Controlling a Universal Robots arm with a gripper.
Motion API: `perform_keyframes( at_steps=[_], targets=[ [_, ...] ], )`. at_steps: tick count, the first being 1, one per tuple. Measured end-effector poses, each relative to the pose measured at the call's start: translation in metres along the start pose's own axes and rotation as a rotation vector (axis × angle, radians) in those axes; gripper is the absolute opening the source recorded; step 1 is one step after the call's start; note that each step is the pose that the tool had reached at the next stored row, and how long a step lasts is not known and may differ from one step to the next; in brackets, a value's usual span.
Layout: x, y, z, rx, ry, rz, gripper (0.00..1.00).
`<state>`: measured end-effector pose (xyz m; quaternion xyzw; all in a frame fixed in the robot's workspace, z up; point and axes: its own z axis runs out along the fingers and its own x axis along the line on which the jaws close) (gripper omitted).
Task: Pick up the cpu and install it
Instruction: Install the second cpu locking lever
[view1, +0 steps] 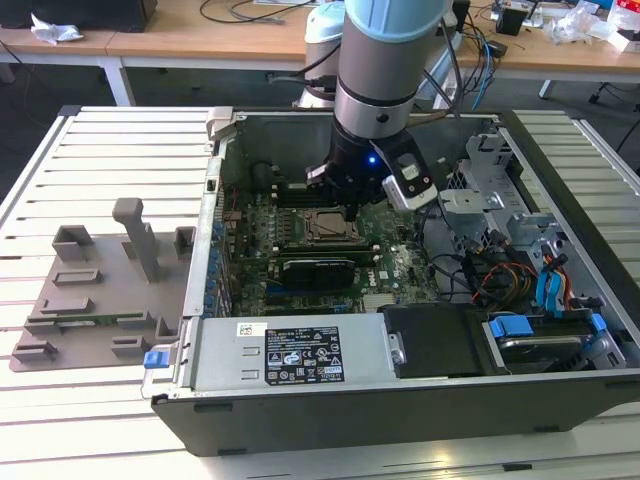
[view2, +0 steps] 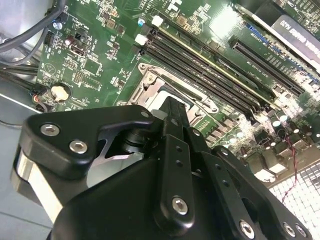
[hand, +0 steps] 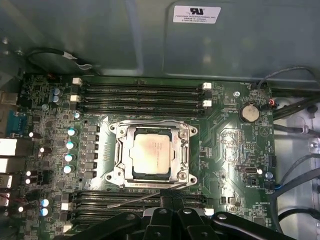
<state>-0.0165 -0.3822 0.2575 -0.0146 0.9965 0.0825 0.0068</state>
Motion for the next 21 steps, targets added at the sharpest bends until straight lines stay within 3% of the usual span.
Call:
perform_keyframes(
  at_steps=[6,13,17,21],
  targets=[
    [0.0045,-0.0019,0.0124,-0.0001,0.0000,0.000,0.11],
    [0.0238,-0.0061,0.0221,0.0000,0.0000,0.000,0.11],
    [0.0398,-0.0077,0.0334,-0.0001,-0.0001,0.000,0.11],
    [0.0455,-0.0083,0.0379,0.0001,0.0000,0.000,0.11]
  ],
)
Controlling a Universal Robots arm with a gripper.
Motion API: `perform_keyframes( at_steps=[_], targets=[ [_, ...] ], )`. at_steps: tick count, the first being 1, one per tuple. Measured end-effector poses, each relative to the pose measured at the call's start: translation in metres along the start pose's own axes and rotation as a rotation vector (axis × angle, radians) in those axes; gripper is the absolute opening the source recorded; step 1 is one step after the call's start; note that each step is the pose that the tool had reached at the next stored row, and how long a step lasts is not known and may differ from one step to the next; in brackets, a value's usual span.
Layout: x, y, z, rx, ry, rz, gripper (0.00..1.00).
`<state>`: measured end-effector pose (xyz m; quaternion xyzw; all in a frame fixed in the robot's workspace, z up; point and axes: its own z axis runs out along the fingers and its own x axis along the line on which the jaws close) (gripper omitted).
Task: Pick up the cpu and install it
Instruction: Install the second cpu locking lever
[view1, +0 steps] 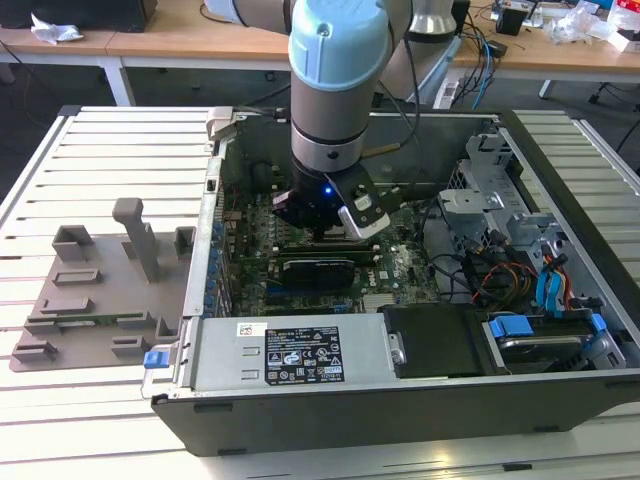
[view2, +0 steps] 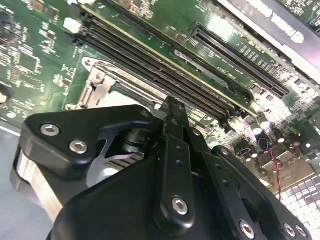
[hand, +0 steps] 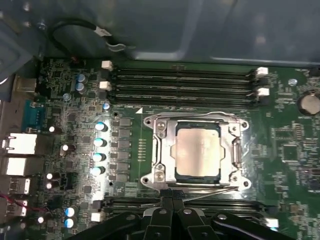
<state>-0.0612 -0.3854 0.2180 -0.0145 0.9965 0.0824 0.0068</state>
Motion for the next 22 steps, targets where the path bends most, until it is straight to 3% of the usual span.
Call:
perform_keyframes(
  at_steps=[5,9,17,22],
  targets=[
    [0.0120,-0.0010,0.0074,0.0000,0.0000,0.000,0.11],
    [0.0265,-0.0011,0.0118,0.0001,0.0002,0.000,0.11],
    [0.0261,0.0112,0.0198,-0.0005,0.0008,-0.005,0.11],
    [0.0259,0.0130,0.0218,-0.0004,0.0012,-0.006,0.11]
  ],
)
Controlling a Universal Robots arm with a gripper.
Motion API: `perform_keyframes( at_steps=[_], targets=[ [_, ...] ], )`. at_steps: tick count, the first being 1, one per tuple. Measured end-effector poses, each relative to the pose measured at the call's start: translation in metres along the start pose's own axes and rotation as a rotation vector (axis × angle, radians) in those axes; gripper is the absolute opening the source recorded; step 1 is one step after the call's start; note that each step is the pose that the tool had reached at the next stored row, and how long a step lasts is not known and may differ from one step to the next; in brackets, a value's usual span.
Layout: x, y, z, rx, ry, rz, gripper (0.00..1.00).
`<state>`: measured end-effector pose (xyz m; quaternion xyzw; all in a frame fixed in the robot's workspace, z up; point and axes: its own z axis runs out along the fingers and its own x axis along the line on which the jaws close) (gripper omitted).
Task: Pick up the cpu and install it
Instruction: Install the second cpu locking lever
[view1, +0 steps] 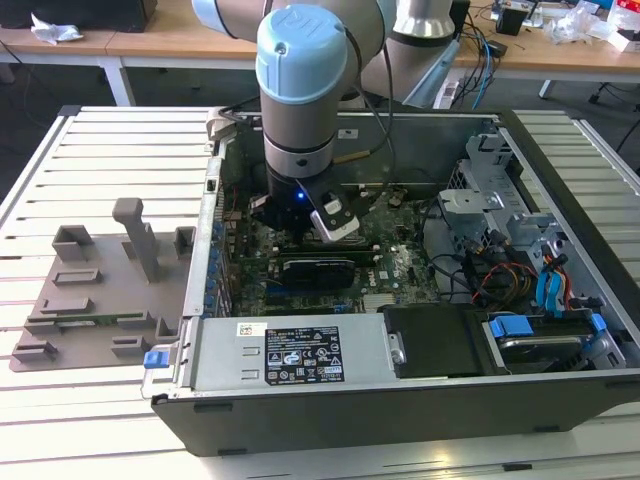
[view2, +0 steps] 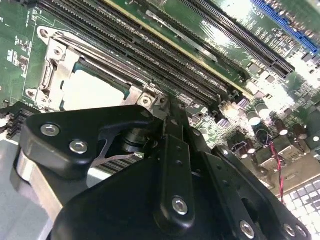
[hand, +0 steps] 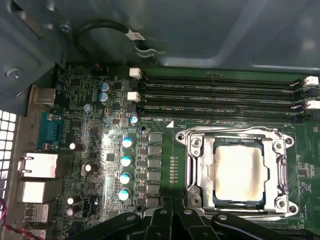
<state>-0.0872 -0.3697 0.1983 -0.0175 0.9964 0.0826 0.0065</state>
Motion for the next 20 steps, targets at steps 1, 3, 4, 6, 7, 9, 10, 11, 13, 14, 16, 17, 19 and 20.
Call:
perform_keyframes(
  at_steps=[1,3,4,6,7,9,10,11,13,14,16,17,19,20],
  targets=[
    [-0.0002,0.0000,0.0001,-0.0001,-0.0001,0.000,0.11],
    [-0.0005,0.0013,-0.0078,0.0016,-0.0002,-0.001,0.11],
    [-0.0005,0.0021,-0.0121,0.0047,-0.0001,-0.001,0.11],
    [-0.0018,0.0041,-0.0150,0.0239,0.0006,-0.001,0.11],
    [-0.0037,0.0050,-0.0159,0.0342,0.0010,-0.001,0.11],
    [-0.0078,0.0083,-0.0159,0.0770,0.0025,-0.001,0.11],
    [-0.0095,0.0132,-0.0152,0.1234,0.0042,-0.002,0.11],
    [-0.0100,0.0218,-0.0137,0.1748,0.0060,-0.002,0.11],
    [-0.0134,0.0325,-0.0118,0.2289,0.0097,-0.003,0.11],
    [-0.0160,0.0327,-0.0116,0.2341,0.0114,-0.003,0.11],
    [-0.0222,0.0326,-0.0115,0.2389,0.0141,-0.003,0.11],
    [-0.0267,0.0324,-0.0115,0.2393,0.0160,-0.002,0.11],
    [-0.0391,0.0320,-0.0114,0.2388,0.0212,-0.002,0.11],
    [-0.0407,0.0321,-0.0113,0.2249,0.0213,-0.002,0.11]
  ],
)
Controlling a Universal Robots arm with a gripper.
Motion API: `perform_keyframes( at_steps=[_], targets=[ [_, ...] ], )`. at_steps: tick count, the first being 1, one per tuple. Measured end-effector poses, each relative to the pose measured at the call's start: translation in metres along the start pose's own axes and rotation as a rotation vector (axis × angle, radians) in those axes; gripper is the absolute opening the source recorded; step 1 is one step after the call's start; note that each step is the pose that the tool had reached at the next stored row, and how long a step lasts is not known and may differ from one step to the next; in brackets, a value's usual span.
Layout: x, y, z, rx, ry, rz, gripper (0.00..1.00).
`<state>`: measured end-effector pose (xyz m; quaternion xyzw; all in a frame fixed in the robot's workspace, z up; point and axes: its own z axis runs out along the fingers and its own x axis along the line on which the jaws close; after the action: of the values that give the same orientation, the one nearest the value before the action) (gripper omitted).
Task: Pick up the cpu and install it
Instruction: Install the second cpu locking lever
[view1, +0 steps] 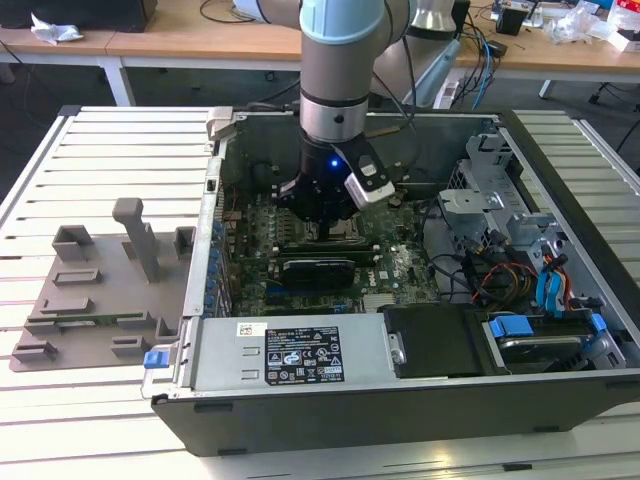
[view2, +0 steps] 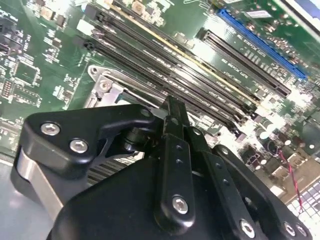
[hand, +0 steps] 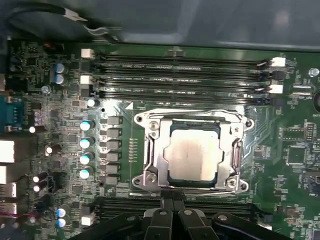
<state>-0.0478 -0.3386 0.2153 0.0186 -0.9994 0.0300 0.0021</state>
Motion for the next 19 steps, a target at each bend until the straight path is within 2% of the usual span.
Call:
perform_keyframes(
  at_steps=[1,2,3,4,5,6,9,15,19],
  targets=[
    [0.0000,0.0000,0.0000,-0.0193,-0.0007,0.000,0.11],
    [0.0000,0.0000,0.0000,-0.0428,-0.0016,0.000,0.11],
    [-0.0003,0.0000,-0.0001,-0.0790,-0.0027,0.000,0.11],
    [-0.0059,0.0000,0.0000,-0.0924,-0.0006,0.000,0.11],
    [-0.0110,0.0009,-0.0002,-0.0924,0.0013,0.000,0.11],
    [-0.0129,0.0018,-0.0002,-0.0924,0.0018,0.000,0.11],
    [-0.0148,0.0048,-0.0018,-0.0924,0.0020,0.000,0.11],
    [-0.0150,0.0084,-0.0256,-0.0924,0.0020,0.000,0.11],
    [-0.0150,0.0095,-0.0370,-0.0923,0.0019,0.000,0.11]
  ],
)
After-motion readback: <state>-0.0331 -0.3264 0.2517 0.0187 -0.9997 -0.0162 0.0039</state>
